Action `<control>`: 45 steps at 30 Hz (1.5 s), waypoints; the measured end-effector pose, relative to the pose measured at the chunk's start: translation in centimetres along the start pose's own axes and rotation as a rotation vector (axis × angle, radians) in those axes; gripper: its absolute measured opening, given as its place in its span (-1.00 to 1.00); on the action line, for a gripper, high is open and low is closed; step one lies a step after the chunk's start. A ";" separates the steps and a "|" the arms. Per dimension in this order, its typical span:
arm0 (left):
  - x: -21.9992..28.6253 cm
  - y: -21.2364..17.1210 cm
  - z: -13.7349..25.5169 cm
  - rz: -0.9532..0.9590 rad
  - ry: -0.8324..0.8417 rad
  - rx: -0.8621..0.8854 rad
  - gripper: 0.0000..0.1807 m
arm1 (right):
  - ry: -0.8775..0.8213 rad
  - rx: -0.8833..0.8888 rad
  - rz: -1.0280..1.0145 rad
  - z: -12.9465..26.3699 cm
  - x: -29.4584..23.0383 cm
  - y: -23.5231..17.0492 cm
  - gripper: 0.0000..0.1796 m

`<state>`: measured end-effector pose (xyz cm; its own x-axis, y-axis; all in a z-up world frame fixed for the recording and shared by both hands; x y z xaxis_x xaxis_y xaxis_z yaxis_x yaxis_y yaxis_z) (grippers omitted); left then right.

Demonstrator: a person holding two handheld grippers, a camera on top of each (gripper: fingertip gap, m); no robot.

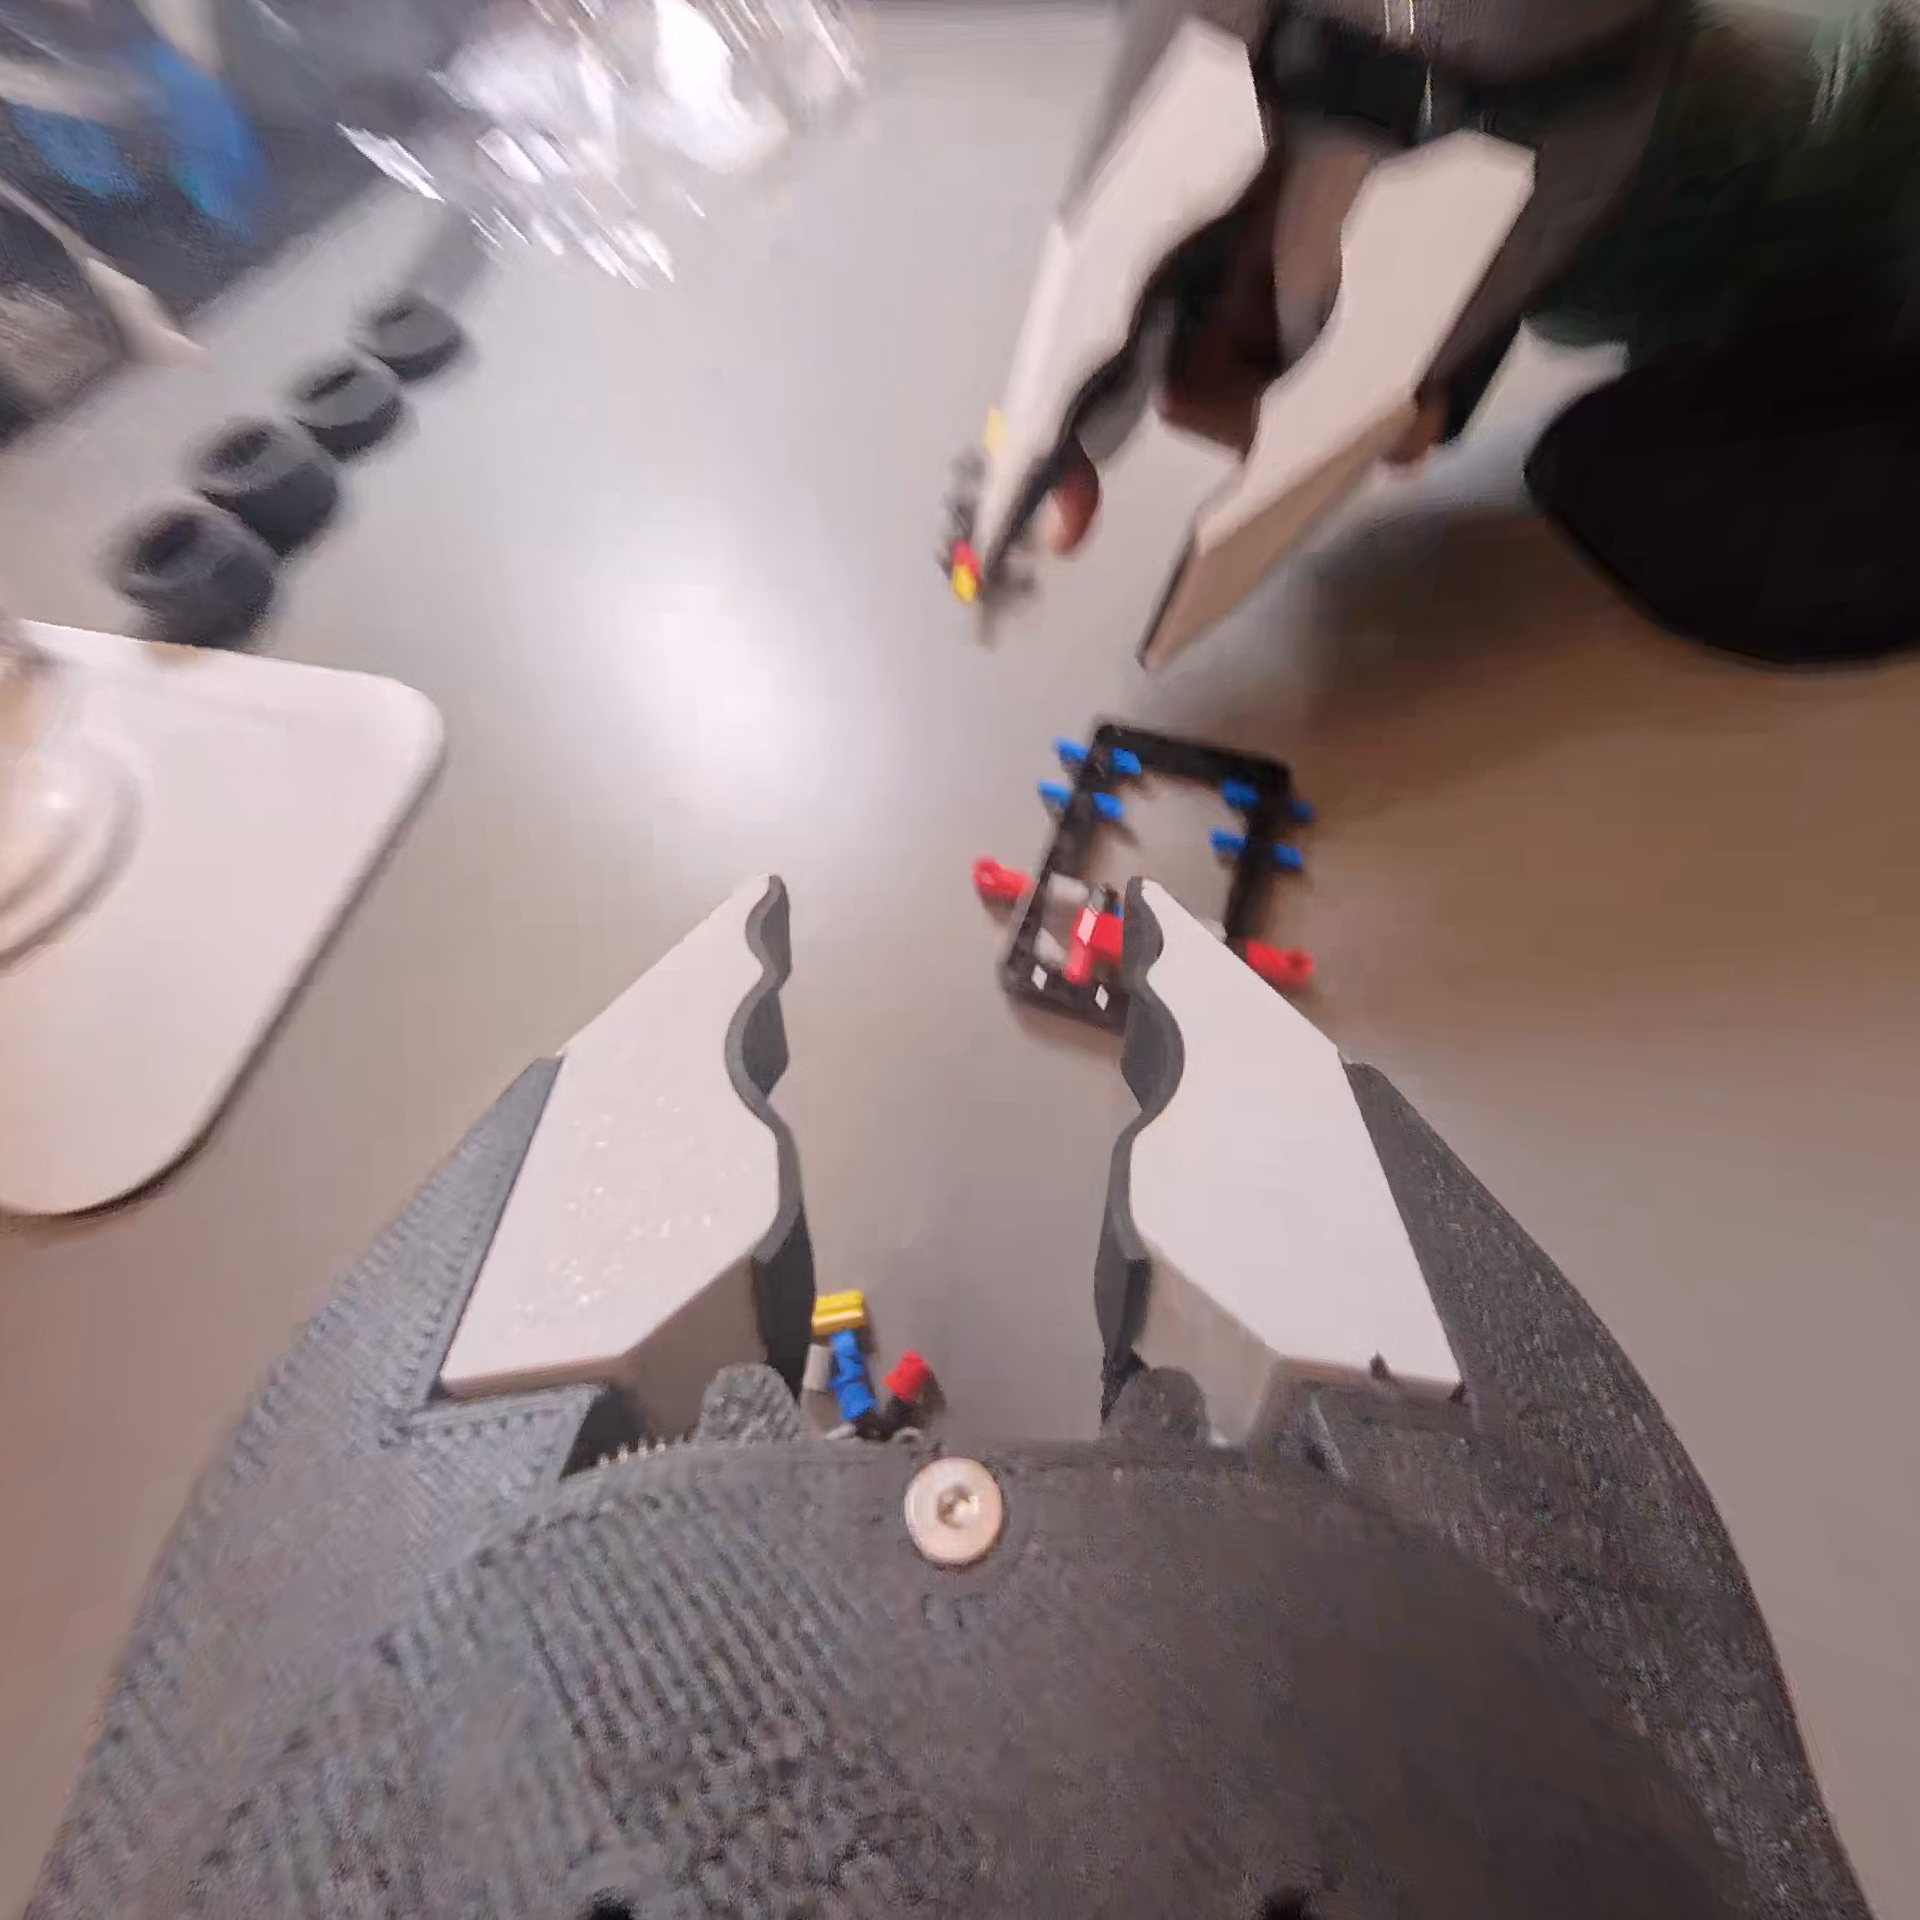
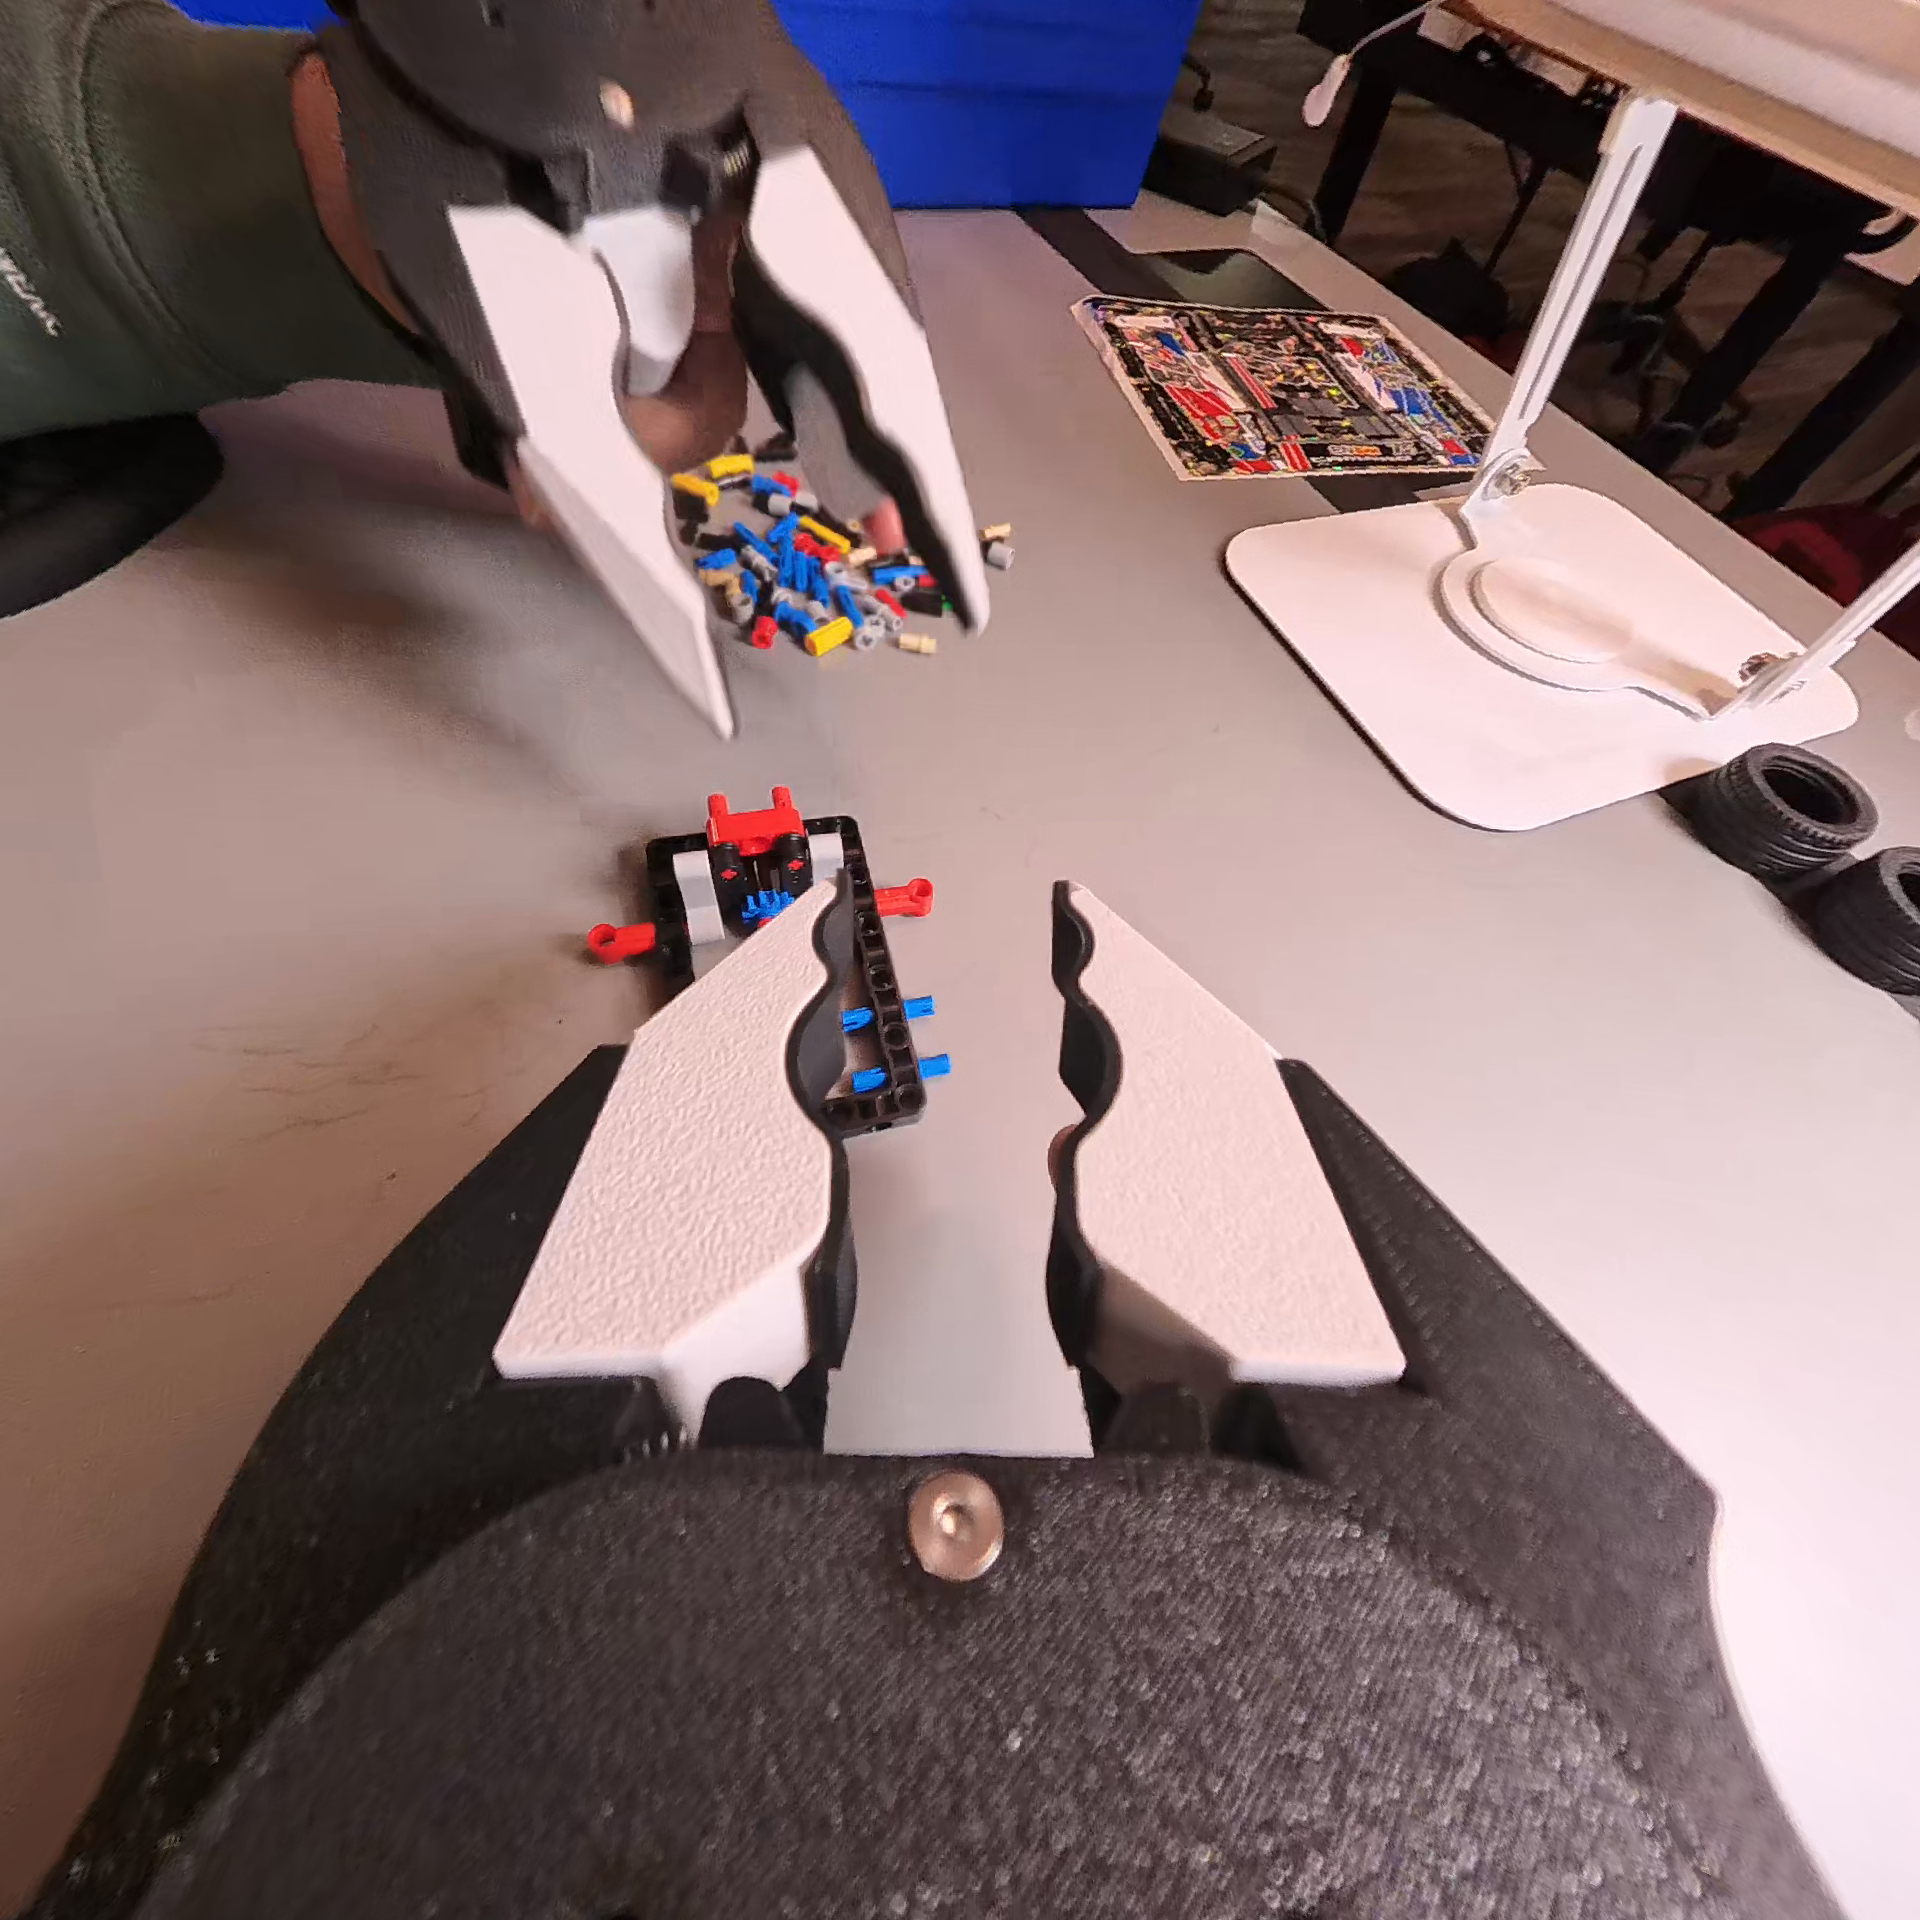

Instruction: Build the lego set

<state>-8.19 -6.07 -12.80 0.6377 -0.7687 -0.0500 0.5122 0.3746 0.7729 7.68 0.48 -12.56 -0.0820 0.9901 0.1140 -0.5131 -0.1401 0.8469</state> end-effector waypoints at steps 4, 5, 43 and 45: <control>-1.5 2.1 3.1 0.118 0.122 0.250 -0.21 | -0.045 0.025 -0.028 0.2 0.4 0.2 -0.59; -1.6 2.5 3.6 0.154 0.132 0.290 -0.18 | -0.062 0.029 -0.036 0.3 0.6 0.3 -0.57; 2.4 -3.8 7.1 0.354 0.596 0.286 -0.17 | -0.308 0.181 -0.218 4.2 -3.0 -1.1 -0.50; 2.1 -3.8 7.5 0.353 0.629 0.301 -0.20 | -0.318 0.209 -0.227 4.6 -2.8 -0.8 -0.50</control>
<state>-13.10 -12.93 -11.07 0.9862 -0.1584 -0.0489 0.0976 0.3166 0.9435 12.28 -2.11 -11.19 0.2964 0.9542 0.0396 -0.3012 0.0540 0.9520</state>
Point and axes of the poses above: each gripper's, where its closed fingertips meet, z back along the fingers, y out of its top, x = y × z across the jaws, the point moved 7 cm from there along z, back along the fingers, and after that the axes turned 6 degrees about -x, right-handed, at the moved point
